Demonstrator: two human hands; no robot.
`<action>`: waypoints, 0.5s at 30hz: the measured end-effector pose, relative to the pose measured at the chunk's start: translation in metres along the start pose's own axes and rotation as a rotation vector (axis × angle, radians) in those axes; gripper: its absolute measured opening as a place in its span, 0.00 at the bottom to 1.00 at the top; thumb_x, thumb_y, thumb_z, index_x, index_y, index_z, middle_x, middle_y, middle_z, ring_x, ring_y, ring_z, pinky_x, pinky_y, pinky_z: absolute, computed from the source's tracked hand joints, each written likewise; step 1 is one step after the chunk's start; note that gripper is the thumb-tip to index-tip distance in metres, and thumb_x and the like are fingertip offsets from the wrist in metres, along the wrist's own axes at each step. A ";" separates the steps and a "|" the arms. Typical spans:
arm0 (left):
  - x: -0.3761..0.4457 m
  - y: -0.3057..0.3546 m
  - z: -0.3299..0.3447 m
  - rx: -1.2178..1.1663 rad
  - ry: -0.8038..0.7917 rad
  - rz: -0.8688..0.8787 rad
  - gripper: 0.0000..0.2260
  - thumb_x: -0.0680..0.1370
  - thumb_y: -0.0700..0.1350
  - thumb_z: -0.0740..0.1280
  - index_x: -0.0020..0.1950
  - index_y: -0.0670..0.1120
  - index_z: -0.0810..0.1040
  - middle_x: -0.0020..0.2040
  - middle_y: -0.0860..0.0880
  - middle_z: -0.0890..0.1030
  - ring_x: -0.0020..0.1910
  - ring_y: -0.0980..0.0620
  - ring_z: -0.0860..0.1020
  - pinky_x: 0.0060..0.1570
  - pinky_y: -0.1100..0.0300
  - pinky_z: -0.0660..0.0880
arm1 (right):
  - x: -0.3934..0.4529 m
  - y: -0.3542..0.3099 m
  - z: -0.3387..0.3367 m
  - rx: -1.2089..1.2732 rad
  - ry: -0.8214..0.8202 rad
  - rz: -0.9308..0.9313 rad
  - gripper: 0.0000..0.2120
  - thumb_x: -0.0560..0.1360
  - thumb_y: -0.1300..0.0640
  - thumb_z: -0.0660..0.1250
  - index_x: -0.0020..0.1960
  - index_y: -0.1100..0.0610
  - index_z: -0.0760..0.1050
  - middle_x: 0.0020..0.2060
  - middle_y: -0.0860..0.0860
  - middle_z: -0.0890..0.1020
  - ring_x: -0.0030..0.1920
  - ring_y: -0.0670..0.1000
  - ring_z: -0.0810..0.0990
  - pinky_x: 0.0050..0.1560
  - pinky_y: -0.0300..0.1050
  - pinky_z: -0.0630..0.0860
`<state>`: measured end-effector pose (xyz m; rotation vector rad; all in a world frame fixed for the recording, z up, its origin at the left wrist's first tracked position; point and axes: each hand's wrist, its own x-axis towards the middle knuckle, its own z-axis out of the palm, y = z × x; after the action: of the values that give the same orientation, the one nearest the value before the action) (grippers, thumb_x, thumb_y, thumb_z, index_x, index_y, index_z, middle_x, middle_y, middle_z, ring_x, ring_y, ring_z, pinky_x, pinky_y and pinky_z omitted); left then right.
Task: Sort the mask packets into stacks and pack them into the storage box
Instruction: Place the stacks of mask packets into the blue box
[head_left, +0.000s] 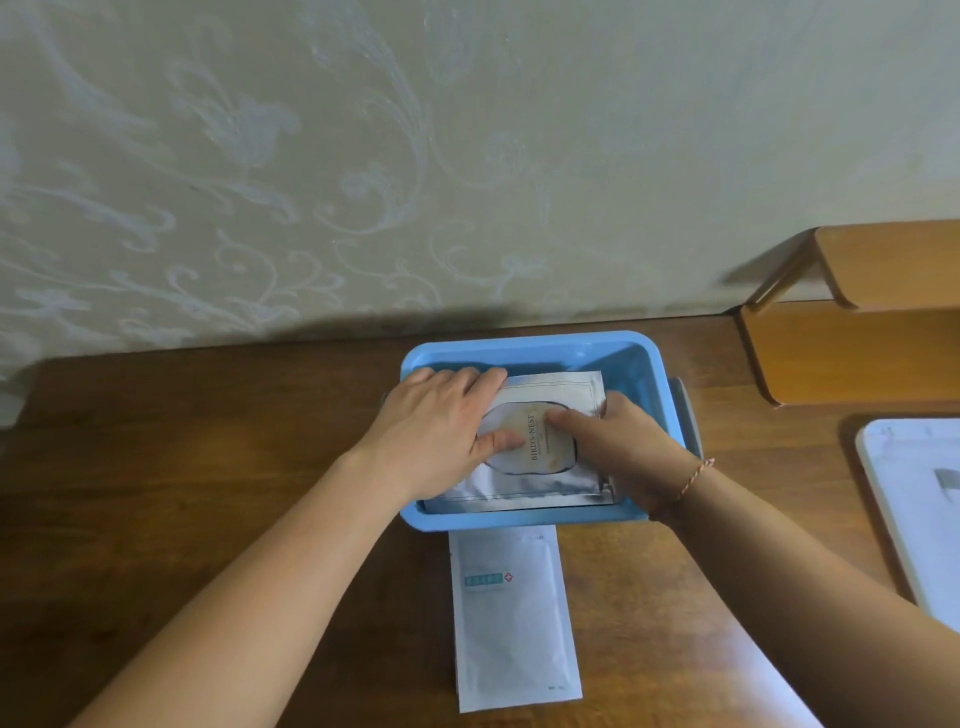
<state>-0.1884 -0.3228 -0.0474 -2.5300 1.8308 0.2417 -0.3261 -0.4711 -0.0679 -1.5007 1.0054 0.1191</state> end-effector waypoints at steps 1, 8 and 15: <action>0.002 0.000 -0.001 0.003 0.005 -0.002 0.30 0.78 0.67 0.47 0.73 0.51 0.61 0.63 0.51 0.76 0.59 0.51 0.76 0.60 0.53 0.73 | 0.001 -0.002 0.000 0.064 -0.022 0.023 0.14 0.76 0.52 0.68 0.59 0.56 0.76 0.51 0.53 0.84 0.49 0.51 0.83 0.52 0.48 0.81; 0.011 0.000 0.000 0.053 -0.042 0.011 0.26 0.79 0.67 0.46 0.65 0.51 0.67 0.54 0.52 0.79 0.50 0.51 0.78 0.48 0.54 0.74 | 0.002 -0.005 0.001 0.241 -0.088 0.110 0.16 0.79 0.58 0.64 0.65 0.57 0.67 0.55 0.58 0.81 0.54 0.56 0.82 0.55 0.53 0.80; 0.009 -0.002 0.002 0.035 -0.054 0.018 0.30 0.77 0.69 0.44 0.69 0.51 0.64 0.59 0.51 0.77 0.54 0.50 0.77 0.52 0.50 0.76 | -0.001 -0.006 0.000 0.157 -0.033 0.089 0.20 0.77 0.55 0.67 0.65 0.57 0.62 0.52 0.55 0.78 0.48 0.51 0.80 0.44 0.45 0.80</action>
<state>-0.1842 -0.3306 -0.0506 -2.4598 1.8228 0.2727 -0.3224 -0.4717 -0.0626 -1.3087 1.0315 0.1247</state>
